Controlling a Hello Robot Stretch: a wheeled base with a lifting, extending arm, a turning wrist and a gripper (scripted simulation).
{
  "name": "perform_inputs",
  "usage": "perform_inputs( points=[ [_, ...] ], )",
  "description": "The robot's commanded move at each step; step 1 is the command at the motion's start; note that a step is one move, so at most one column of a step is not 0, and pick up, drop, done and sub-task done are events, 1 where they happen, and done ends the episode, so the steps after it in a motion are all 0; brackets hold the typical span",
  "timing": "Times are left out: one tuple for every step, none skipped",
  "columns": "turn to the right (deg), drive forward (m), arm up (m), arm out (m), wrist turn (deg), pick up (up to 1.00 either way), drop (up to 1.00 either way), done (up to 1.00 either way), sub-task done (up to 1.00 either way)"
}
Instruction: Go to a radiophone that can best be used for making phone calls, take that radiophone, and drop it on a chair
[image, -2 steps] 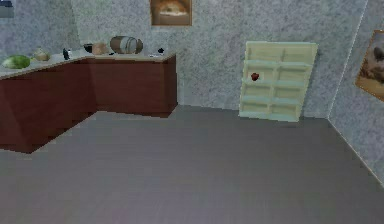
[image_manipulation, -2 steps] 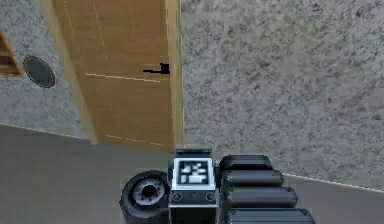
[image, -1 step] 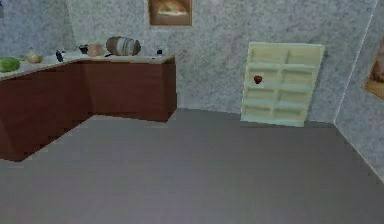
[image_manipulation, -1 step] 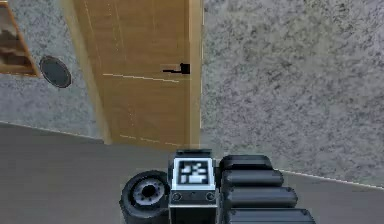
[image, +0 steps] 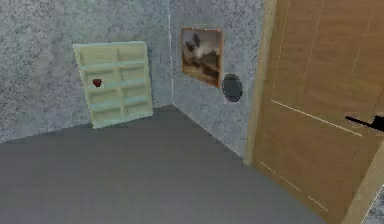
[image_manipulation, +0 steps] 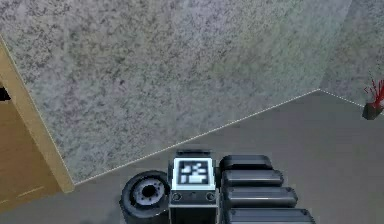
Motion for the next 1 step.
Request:
perform_inputs(
  points=[
    [24.0,0.00,0.00,0.00,0.0,0.00,0.00,0.00,0.00]
  ],
)
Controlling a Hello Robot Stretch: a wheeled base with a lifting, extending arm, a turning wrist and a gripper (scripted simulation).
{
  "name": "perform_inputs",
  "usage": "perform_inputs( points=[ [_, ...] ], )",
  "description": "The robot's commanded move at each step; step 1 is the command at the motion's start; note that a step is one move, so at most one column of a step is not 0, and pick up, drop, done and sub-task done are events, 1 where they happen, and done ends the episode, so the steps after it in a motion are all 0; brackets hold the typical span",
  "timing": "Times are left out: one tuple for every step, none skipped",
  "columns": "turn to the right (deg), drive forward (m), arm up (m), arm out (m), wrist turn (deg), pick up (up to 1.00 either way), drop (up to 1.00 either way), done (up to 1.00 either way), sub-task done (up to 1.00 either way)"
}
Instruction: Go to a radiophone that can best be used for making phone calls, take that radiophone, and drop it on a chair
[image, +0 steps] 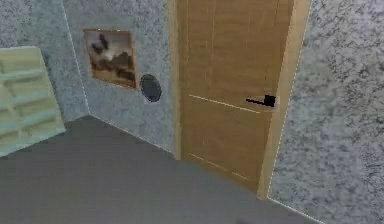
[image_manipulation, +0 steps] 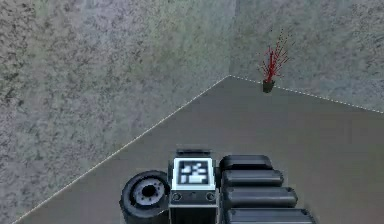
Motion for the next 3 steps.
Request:
perform_inputs(
  points=[
    [-45.0,0.00,0.00,0.00,0.0,0.00,0.00,0.00,0.00],
    [-24.0,0.00,0.00,0.00,0.0,0.00,0.00,0.00,0.00],
    [45.0,0.00,0.00,0.00,0.0,0.00,0.00,0.00,0.00]
  ],
)
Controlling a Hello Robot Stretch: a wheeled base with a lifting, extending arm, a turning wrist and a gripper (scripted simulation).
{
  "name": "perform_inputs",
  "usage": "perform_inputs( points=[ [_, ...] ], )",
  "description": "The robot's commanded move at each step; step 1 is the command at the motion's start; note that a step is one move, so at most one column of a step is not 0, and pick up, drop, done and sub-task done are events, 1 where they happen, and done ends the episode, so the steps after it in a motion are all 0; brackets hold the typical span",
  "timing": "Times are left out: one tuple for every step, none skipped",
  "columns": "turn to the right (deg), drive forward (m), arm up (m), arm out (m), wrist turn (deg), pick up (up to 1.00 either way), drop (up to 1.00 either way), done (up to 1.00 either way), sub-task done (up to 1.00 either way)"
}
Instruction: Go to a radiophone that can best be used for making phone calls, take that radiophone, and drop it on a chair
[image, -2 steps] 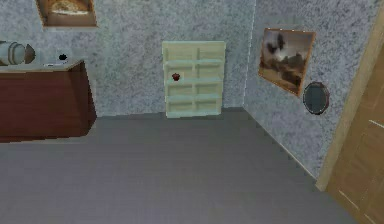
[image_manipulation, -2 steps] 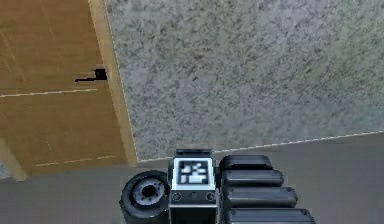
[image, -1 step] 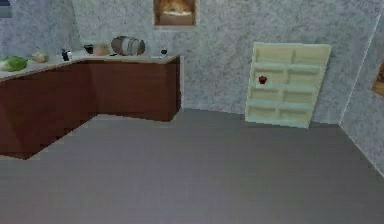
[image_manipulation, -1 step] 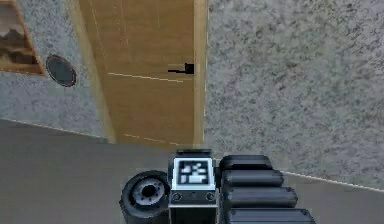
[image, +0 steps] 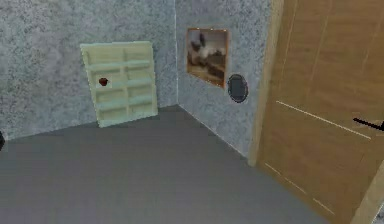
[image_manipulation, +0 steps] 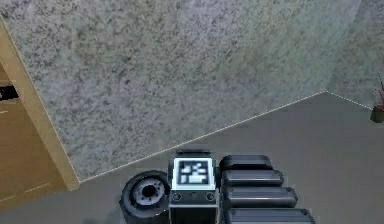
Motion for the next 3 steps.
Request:
perform_inputs(
  points=[
    [24.0,0.00,0.00,0.00,0.0,0.00,0.00,0.00,0.00],
    [3.0,0.00,0.00,0.00,0.0,0.00,0.00,0.00,0.00],
    [-45.0,0.00,0.00,0.00,0.0,0.00,0.00,0.00,0.00]
  ],
)
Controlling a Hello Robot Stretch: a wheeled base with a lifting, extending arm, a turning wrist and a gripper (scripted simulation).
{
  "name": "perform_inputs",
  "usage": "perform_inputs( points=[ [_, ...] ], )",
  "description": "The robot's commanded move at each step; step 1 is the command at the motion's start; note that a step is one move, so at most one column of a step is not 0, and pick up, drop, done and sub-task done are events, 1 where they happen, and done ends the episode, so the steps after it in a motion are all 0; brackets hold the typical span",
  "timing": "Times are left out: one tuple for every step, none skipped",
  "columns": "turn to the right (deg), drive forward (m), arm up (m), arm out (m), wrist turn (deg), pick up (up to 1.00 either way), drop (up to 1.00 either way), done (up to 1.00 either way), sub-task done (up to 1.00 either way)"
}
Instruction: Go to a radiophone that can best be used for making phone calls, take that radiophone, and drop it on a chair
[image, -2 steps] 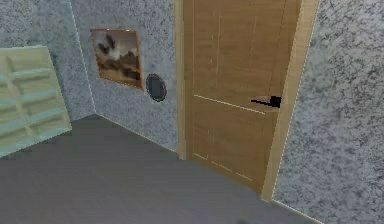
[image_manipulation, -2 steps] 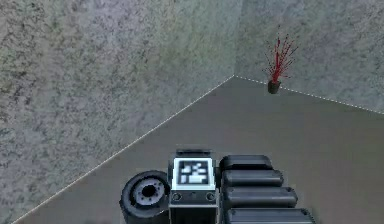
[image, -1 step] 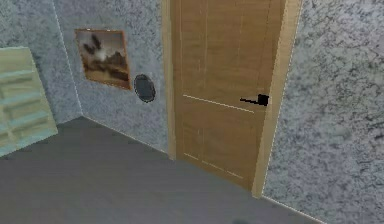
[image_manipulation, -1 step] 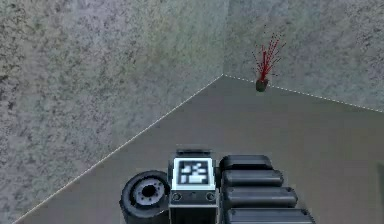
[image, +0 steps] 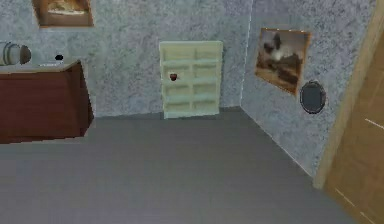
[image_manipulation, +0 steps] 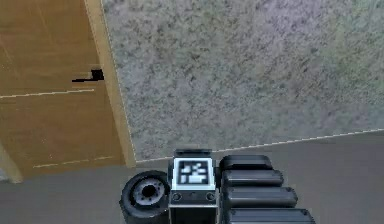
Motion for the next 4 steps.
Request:
perform_inputs(
  points=[
    [-24.0,0.00,0.00,0.00,0.0,0.00,0.00,0.00,0.00],
    [45.0,0.00,0.00,0.00,0.0,0.00,0.00,0.00,0.00],
    [24.0,0.00,0.00,0.00,0.0,0.00,0.00,0.00,0.00],
    [45.0,0.00,0.00,0.00,0.0,0.00,0.00,0.00,0.00]
  ],
)
